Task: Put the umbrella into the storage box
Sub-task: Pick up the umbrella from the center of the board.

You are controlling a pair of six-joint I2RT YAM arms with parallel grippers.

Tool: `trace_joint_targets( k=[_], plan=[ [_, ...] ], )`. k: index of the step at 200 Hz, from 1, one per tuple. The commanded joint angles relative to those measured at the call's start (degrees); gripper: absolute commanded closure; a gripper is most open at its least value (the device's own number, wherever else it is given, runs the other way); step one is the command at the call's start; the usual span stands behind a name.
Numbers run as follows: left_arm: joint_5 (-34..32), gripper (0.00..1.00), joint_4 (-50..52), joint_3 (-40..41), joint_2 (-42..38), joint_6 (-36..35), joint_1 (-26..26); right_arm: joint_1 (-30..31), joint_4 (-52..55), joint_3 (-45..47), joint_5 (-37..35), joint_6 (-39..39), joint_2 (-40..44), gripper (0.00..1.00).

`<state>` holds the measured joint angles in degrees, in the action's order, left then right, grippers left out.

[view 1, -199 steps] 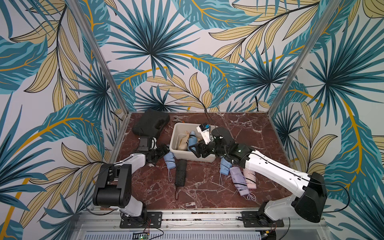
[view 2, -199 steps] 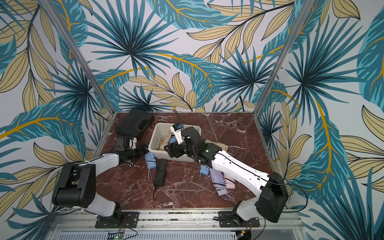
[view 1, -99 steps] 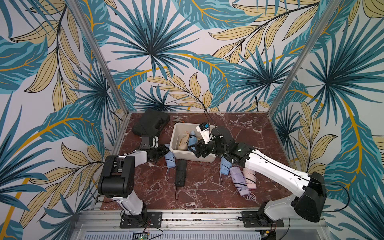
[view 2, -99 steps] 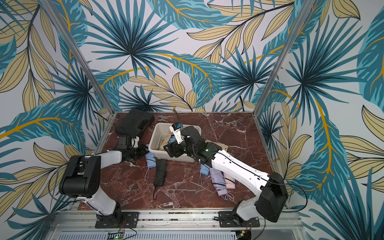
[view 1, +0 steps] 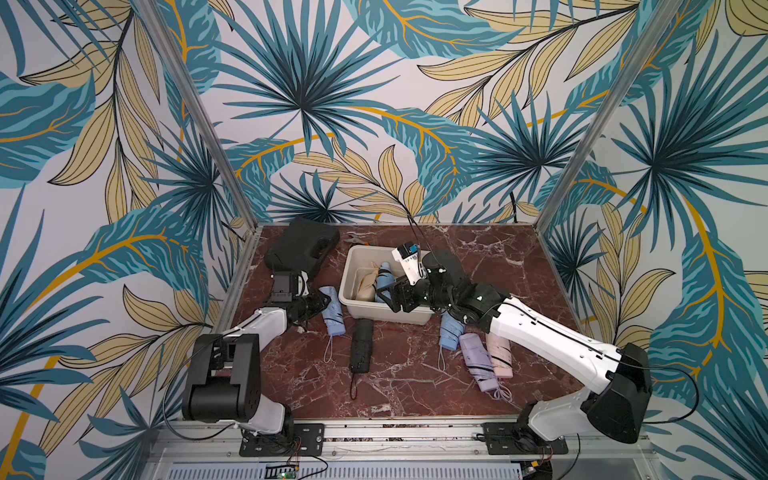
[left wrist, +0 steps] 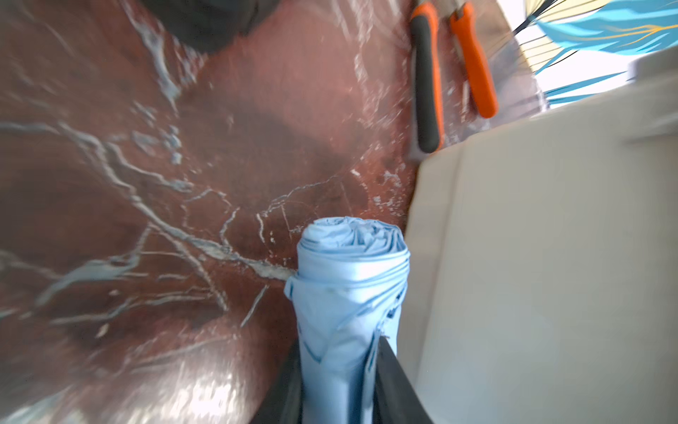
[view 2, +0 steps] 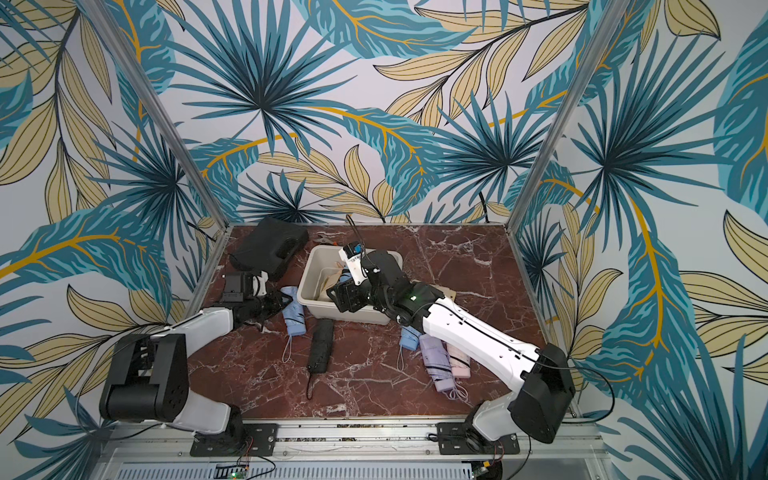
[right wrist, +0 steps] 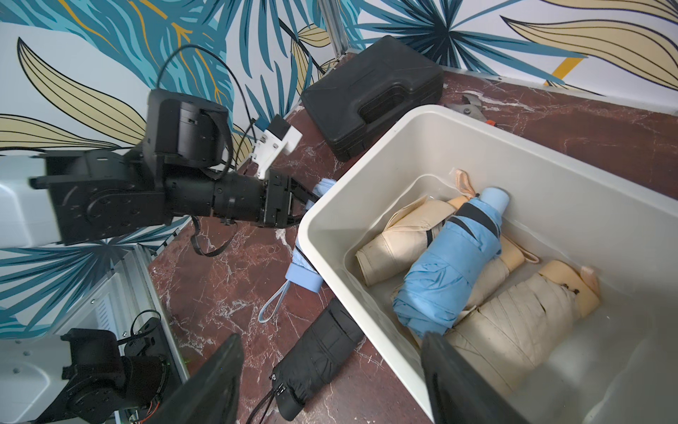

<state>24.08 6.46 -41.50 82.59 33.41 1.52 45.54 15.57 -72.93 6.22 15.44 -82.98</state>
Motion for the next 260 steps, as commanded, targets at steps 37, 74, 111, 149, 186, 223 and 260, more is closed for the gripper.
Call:
trace_joint_targets(
  k=[37, 74, 111, 149, 186, 223, 260],
  plan=[
    [-2.22, 1.0, 8.18, -0.04, -22.54, -8.94, 0.42, 0.16, -5.24, -0.34, 1.96, 3.49, 1.49, 0.22],
    [1.07, 1.0, 4.58, 1.39, -37.39, -17.02, -0.63, 0.16, -5.8, 0.2, 3.8, -0.43, 2.66, 0.21],
    [10.67, 1.0, 0.22, -0.31, -41.13, -18.94, -0.82, 0.16, -7.4, 2.87, 6.58, -7.85, 4.89, 0.19],
    [18.34, 1.0, -2.14, -4.16, -36.96, -10.61, -1.29, 0.16, -10.9, 3.68, 17.34, -7.89, 3.66, 0.18],
    [17.67, 1.0, -17.0, -1.13, -35.71, 4.7, -2.74, 0.16, -21.83, 4.95, 22.76, 2.23, -0.73, 0.18],
    [10.06, 1.0, -26.21, 2.94, -34.92, 18.27, -3.49, 1.94, -37.1, 8.99, 20.5, 14.56, -3.55, 0.18],
    [-1.65, 1.0, -34.25, 8.14, -34.99, 30.69, -5.6, 2.85, -52.44, 14.24, 12.5, 27.12, -5.78, 0.18]
  ],
)
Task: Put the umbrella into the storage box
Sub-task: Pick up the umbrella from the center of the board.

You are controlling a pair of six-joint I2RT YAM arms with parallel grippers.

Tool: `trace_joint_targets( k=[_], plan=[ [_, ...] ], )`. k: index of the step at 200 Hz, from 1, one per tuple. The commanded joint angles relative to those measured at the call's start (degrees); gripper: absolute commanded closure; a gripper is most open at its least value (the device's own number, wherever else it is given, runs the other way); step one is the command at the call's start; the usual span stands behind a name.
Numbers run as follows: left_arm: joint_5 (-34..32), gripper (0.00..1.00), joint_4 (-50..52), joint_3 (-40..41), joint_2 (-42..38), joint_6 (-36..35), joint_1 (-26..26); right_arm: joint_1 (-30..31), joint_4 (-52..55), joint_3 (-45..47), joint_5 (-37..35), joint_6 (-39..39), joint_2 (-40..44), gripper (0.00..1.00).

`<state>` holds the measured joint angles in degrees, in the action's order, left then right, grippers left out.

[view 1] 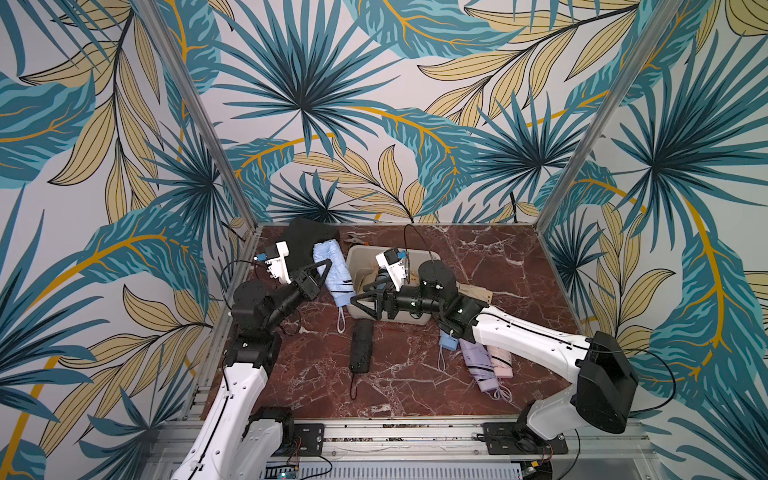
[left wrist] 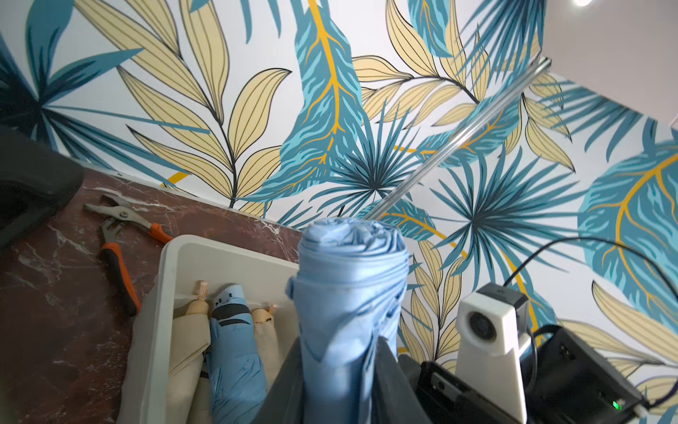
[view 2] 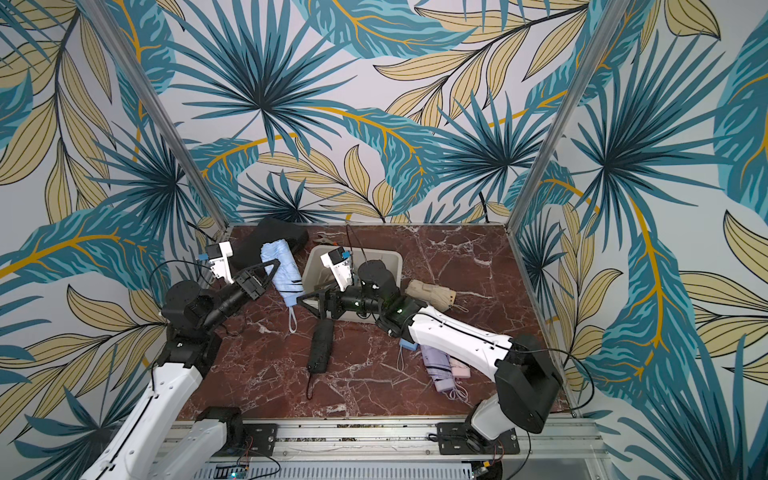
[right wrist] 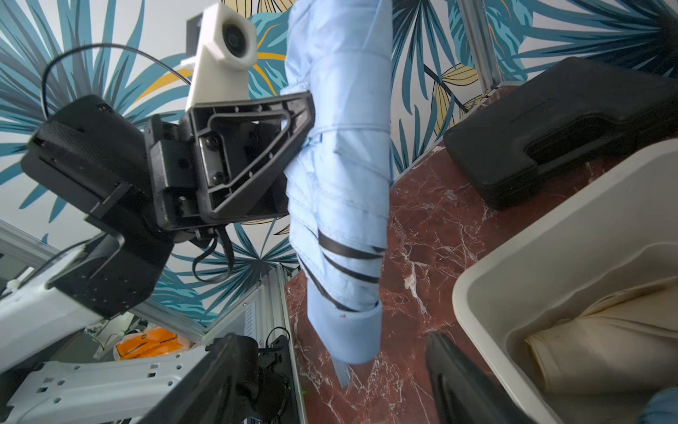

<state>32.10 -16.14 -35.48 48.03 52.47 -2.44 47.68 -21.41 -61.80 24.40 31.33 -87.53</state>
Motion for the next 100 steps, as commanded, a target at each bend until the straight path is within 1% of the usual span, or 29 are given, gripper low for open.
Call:
trace_joint_targets(
  k=[1, 13, 27, 38, 71, 100],
  plan=[
    [-9.99, 1.0, -12.08, 2.29, -0.42, 11.84, -1.76, 0.73, -15.83, 3.23, -5.9, 11.52, -1.33, 0.17],
    [-14.24, 1.0, -16.53, 4.09, -0.27, 15.06, -2.92, 1.46, -20.9, 4.36, -8.56, 14.87, -2.9, 0.18],
    [-18.68, 1.0, -19.49, 5.5, 0.03, 18.82, -3.83, 2.55, -25.0, 4.8, -12.31, 18.0, -4.86, 0.17],
    [-20.81, 1.0, -21.22, 6.14, 0.39, 21.3, -4.23, 3.6, -27.75, 4.55, -14.98, 19.14, -6.32, 0.17],
    [-23.98, 1.0, -22.62, 6.47, 1.54, 26.71, -5.25, 5.84, -31.23, 1.98, -21.87, 22.22, -11.14, 0.17],
    [-24.71, 1.0, -23.6, 7.36, 2.85, 30.48, -5.47, 6.22, -37.09, 0.1, -24.8, 23.92, -15.26, 0.17]
  ],
)
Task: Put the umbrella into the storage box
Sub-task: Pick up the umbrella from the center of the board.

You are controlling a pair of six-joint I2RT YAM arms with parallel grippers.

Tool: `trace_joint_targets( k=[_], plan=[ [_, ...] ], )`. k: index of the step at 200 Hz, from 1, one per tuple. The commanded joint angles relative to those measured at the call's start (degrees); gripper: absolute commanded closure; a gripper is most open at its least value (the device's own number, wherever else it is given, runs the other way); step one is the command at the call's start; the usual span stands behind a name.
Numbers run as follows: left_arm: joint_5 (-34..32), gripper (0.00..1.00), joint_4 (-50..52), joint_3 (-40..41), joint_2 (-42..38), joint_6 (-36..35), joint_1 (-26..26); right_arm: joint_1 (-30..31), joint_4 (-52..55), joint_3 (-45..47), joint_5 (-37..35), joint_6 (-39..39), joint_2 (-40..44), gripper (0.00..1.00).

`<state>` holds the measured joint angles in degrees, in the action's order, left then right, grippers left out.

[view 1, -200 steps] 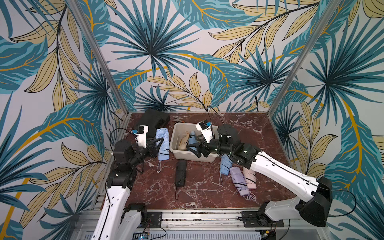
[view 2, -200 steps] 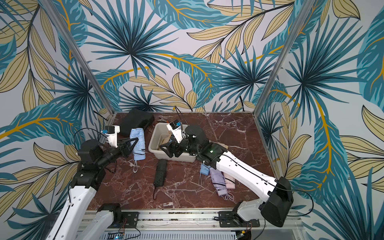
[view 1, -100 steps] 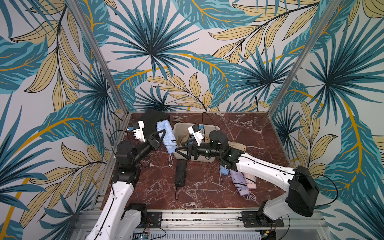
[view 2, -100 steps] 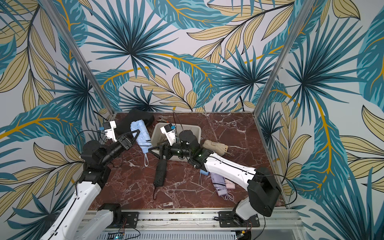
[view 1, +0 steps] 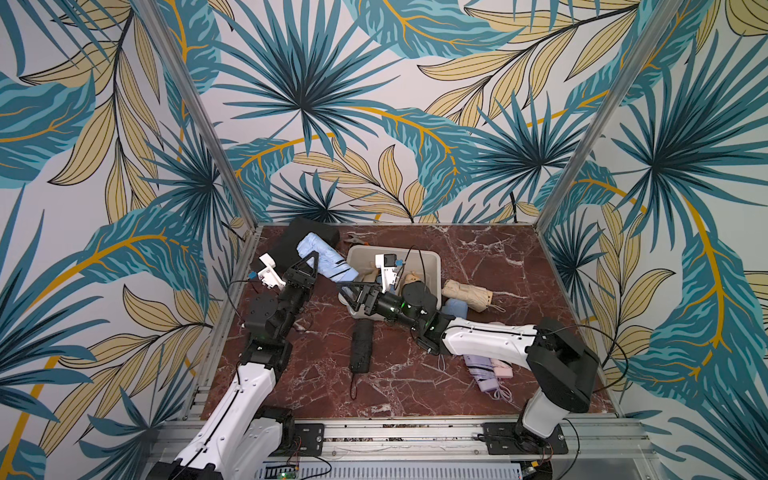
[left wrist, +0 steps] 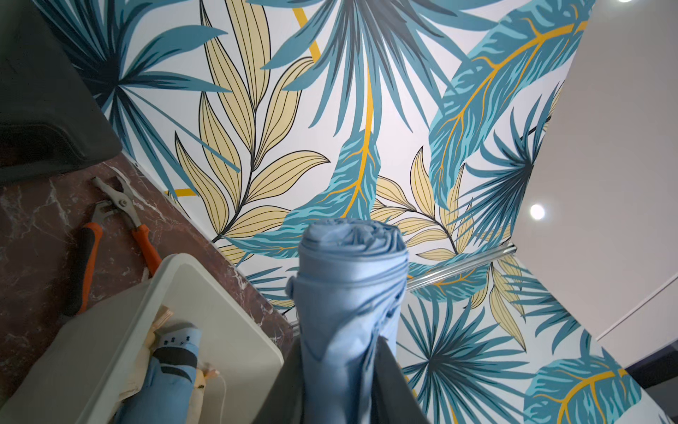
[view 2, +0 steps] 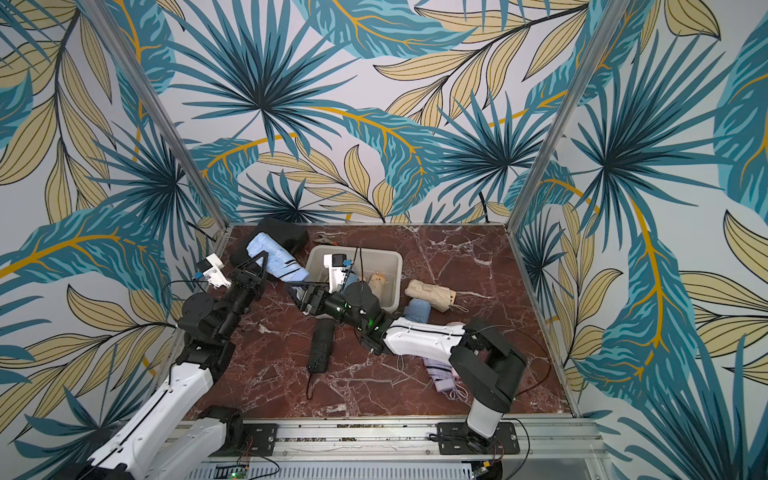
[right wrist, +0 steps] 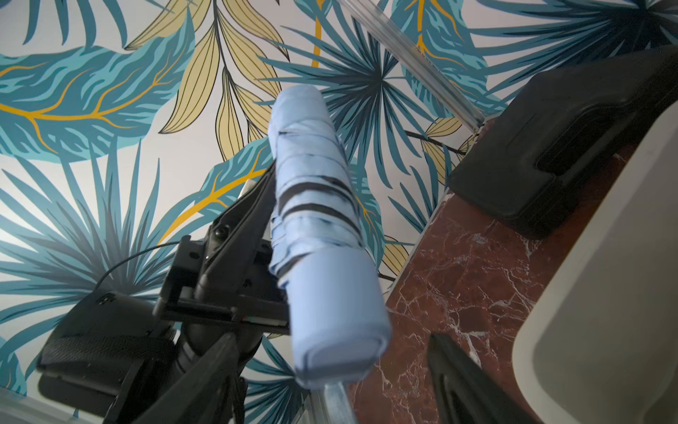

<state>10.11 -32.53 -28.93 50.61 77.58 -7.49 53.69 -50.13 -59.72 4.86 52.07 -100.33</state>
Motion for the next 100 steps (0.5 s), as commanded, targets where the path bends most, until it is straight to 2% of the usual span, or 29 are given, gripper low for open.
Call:
trace_joint_targets(
  k=[1, 63, 100],
  plan=[
    [-2.73, 1.0, -7.2, 0.8, 0.36, 5.42, -0.47, 0.2, -8.52, -2.06, -5.28, 3.15, -2.56, 0.17],
    [-4.52, 1.0, -6.55, 1.07, 0.49, 6.26, -1.74, 1.3, -11.46, -7.33, -10.34, 2.2, -7.64, 0.18],
    [-5.02, 1.0, -6.19, 0.73, 0.62, 6.52, -2.09, 1.42, -9.61, -11.07, -11.6, 3.73, -10.09, 0.32]
  ],
)
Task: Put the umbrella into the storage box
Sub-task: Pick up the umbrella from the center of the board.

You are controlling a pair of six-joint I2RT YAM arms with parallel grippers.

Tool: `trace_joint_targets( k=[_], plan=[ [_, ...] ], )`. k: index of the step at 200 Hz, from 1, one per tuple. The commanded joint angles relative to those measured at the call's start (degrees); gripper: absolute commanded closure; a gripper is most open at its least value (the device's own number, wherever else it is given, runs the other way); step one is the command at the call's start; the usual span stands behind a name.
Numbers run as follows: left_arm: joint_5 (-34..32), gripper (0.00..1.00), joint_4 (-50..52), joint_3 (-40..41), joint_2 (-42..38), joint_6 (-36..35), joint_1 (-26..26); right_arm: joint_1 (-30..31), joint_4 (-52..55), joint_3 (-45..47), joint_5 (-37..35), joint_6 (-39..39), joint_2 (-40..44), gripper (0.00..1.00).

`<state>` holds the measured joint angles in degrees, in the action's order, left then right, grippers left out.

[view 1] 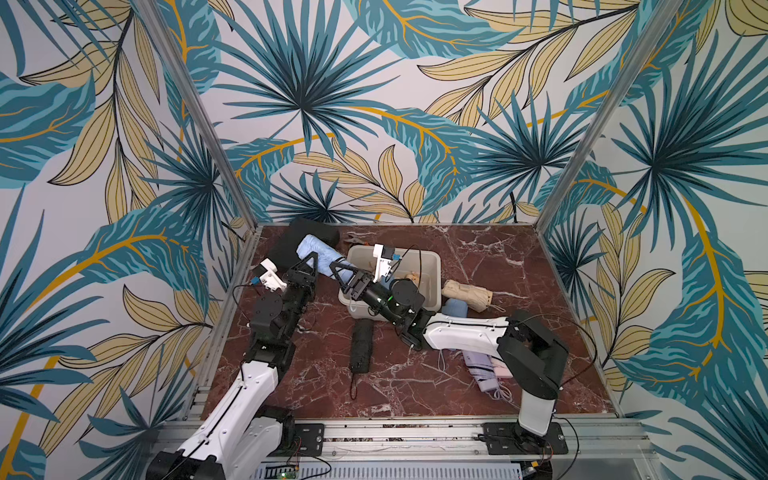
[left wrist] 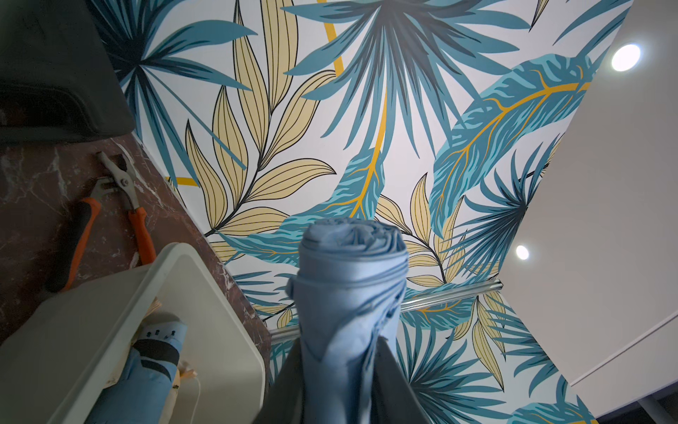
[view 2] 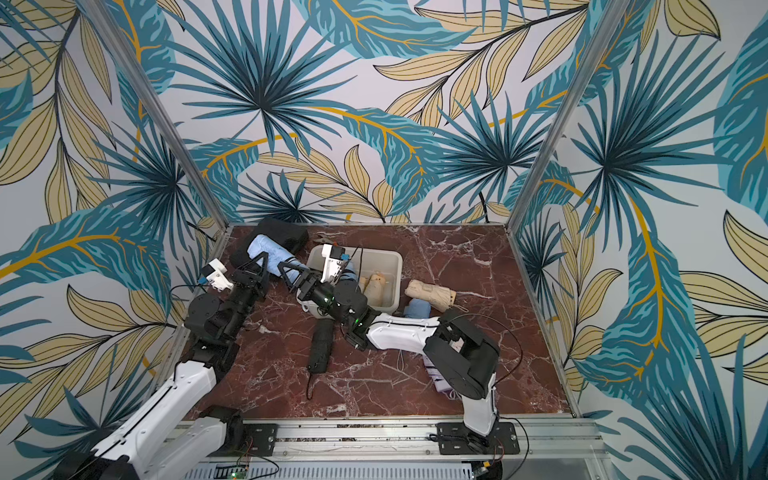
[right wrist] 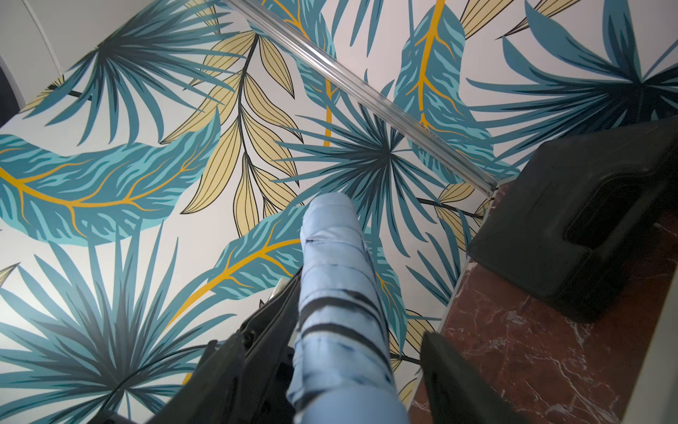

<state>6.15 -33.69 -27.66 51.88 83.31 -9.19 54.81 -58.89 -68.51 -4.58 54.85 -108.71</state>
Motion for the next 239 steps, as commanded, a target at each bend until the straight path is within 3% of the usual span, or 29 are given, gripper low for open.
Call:
trace_joint_targets(
  k=[1, 51, 60, 75, 95, 124, 160, 182, 210, 239],
  plan=[
    [-1.06, 1.0, -4.96, -0.55, -0.68, 0.8, -0.34, 0.35, -0.82, -2.35, -2.17, 0.96, -1.75, 0.33],
    [-1.53, 1.0, -1.74, -0.9, -0.95, 1.59, -0.73, 0.32, 0.49, -4.65, -2.12, 1.77, -3.08, 0.62],
    [-1.85, 0.96, -1.43, -0.9, -1.08, 1.68, -0.83, 0.37, 0.62, -4.96, -2.16, 2.2, -3.18, 0.67],
    [-2.48, 0.85, -1.12, -0.9, -1.44, 1.63, -0.83, 0.39, -0.01, -5.18, -2.07, 2.36, -3.44, 0.75],
    [-3.1, 0.6, -0.16, -0.82, -1.87, 1.66, -0.85, 0.43, -0.94, -5.13, -2.43, 1.94, -3.38, 0.85],
    [-5.36, 0.3, 2.24, 1.09, -3.73, 2.13, -0.91, 0.35, -1.07, -4.54, -4.32, -0.34, -2.25, 0.88],
    [-8.63, 0.16, 6.96, 5.49, -9.6, 0.48, -0.83, -0.37, 0.72, -1.4, -7.74, -3.33, 0.85, 0.93],
    [-9.07, 0.13, 15.04, 4.51, -14.57, -8.15, -0.84, -1.05, 4.34, 0.86, -9.14, -6.13, 3.85, 0.94],
    [-5.89, 0.12, 26.43, -1.45, -18.09, -33.86, -0.96, -1.98, 13.95, 2.32, -7.4, -13.62, 8.82, 0.96],
    [3.64, 0.12, 35.91, -8.24, -17.42, -58.45, -0.92, -3.56, 28.18, 2.64, -3.79, -23.69, 14.55, 0.98]
  ],
)
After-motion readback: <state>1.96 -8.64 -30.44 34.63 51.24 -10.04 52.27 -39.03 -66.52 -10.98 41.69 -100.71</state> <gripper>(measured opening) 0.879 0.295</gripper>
